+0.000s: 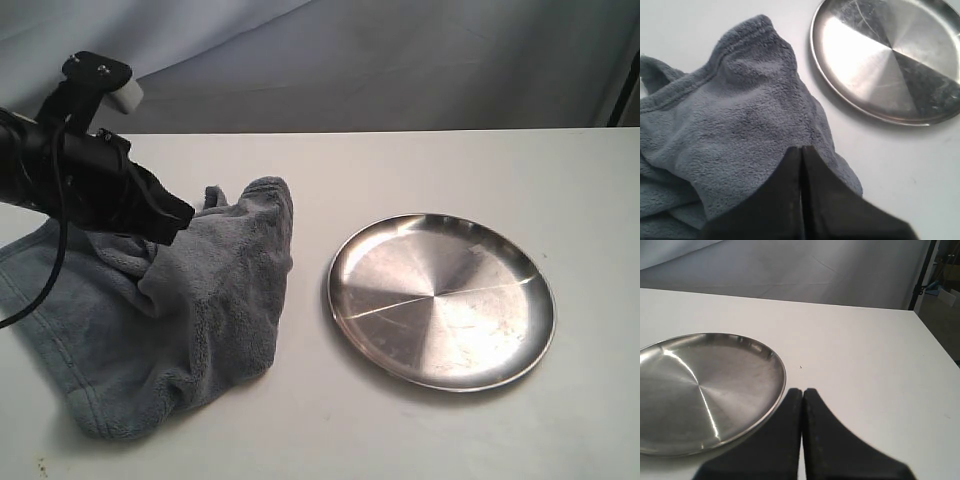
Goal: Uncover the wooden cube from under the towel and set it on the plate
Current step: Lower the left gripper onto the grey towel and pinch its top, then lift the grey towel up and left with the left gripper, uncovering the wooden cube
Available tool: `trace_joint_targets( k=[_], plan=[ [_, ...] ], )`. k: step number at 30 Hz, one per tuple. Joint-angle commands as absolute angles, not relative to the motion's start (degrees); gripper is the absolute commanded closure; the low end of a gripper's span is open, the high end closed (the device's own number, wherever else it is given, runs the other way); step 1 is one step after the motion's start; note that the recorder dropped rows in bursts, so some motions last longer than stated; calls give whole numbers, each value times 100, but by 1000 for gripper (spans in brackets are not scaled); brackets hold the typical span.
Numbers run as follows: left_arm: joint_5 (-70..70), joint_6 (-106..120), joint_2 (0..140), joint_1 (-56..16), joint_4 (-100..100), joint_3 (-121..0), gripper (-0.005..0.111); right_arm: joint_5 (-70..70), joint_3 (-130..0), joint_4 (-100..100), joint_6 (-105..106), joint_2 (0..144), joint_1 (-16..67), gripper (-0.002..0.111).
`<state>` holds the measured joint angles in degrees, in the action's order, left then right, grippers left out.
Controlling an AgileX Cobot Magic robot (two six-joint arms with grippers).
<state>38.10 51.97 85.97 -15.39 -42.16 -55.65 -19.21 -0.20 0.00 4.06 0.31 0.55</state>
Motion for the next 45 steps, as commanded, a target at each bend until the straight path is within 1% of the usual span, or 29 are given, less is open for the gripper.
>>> trace_joint_targets(
  k=[1, 3, 6, 9, 12, 14, 16, 18, 25, 28, 33, 38, 45],
  plan=[
    [3936, 5243, 8611, -1557, -4283, -5461, 103, -1919, 0, -48, 418, 0, 68, 108],
    [3782, 5283, 8624, -1557, -4272, -5345, 99, -1919, 0, -48, 418, 0, 68, 108],
    [3711, 5295, 8726, -1557, -4260, -5266, 88, -1919, 0, -48, 418, 0, 68, 108],
    [3725, 5305, 8934, -1557, -4280, -5266, 69, -1919, 0, -48, 418, 0, 68, 108],
    [3725, 5316, 9184, -1557, -4406, -5266, 45, -1919, 0, -48, 418, 0, 68, 108],
    [3736, 5316, 9368, -1557, -4655, -5266, 33, -1919, 0, -48, 418, 0, 68, 108],
    [3748, 5457, 9502, -1557, -4800, -5266, 26, -1919, 0, -48, 418, 0, 68, 108],
    [3748, 5613, 9589, -1557, -4834, -5266, 23, -1919, 0, -48, 418, 0, 68, 108],
    [3655, 5733, 9591, -1557, -4834, -5266, 24, -1919, 0, -48, 418, 0, 68, 108],
    [3498, 5733, 9591, -1557, -4873, -5266, 28, -1919, 0, -48, 418, 0, 68, 108],
    [3427, 5711, 9623, -1557, -4919, -5266, 42, -1919, 0, -48, 418, 0, 68, 108],
    [3412, 5797, 9747, -1557, -4866, -5266, 62, -1919, 0, -48, 418, 0, 68, 108],
    [3436, 5921, 10037, -1557, -4859, -5266, 84, -1919, 0, -48, 418, 0, 68, 108]
  ],
)
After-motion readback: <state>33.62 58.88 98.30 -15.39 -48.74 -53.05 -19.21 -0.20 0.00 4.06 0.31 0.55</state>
